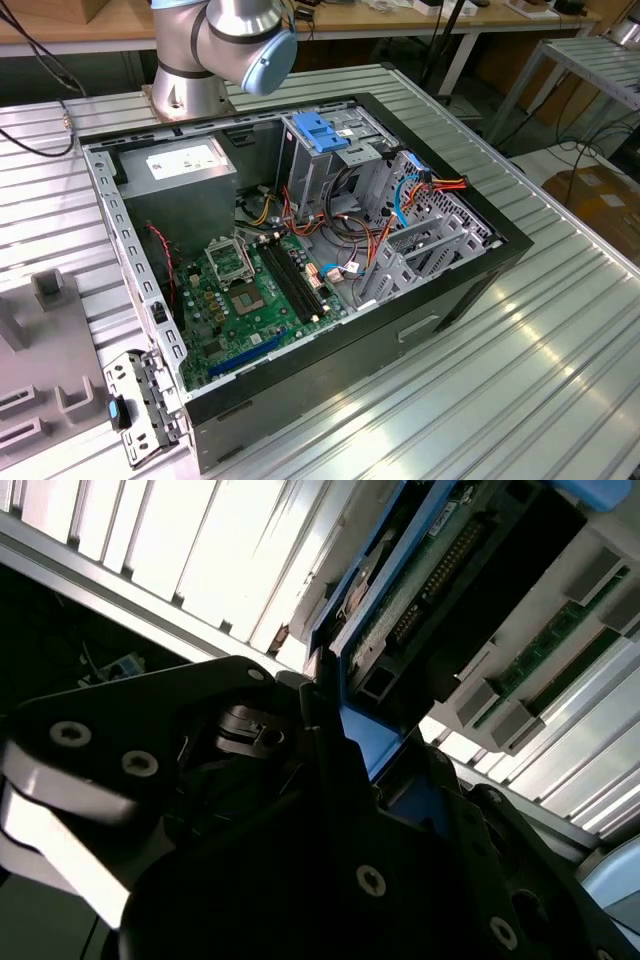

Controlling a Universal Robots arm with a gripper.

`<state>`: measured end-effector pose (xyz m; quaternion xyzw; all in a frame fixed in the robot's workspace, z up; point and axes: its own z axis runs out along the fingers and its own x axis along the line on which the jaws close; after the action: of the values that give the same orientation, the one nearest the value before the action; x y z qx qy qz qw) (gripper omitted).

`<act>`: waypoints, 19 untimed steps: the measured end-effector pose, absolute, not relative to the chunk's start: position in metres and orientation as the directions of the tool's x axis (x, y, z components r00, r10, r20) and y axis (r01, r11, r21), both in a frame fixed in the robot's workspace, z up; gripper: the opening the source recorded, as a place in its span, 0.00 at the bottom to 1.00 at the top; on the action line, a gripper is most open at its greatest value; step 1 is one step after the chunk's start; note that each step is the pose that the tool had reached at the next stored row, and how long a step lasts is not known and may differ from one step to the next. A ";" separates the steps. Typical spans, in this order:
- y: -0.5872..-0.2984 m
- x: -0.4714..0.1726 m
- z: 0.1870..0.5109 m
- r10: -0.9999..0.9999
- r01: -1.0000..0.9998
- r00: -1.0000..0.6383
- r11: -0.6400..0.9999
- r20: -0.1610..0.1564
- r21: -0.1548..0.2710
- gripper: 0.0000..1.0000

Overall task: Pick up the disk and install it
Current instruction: 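Pick up the disk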

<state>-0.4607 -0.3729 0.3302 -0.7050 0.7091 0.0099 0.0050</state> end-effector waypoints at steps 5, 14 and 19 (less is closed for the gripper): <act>-0.373 -0.461 0.338 -1.000 -1.000 -0.006 0.006 -0.021 0.007 0.37; -0.373 -0.461 0.353 -1.000 -1.000 -0.006 0.006 -0.021 0.007 0.37; -0.373 -0.461 0.359 -1.000 -1.000 -0.006 0.006 -0.022 0.007 0.37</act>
<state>-0.4608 -0.3730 0.3590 -0.7050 0.7091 0.0100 0.0052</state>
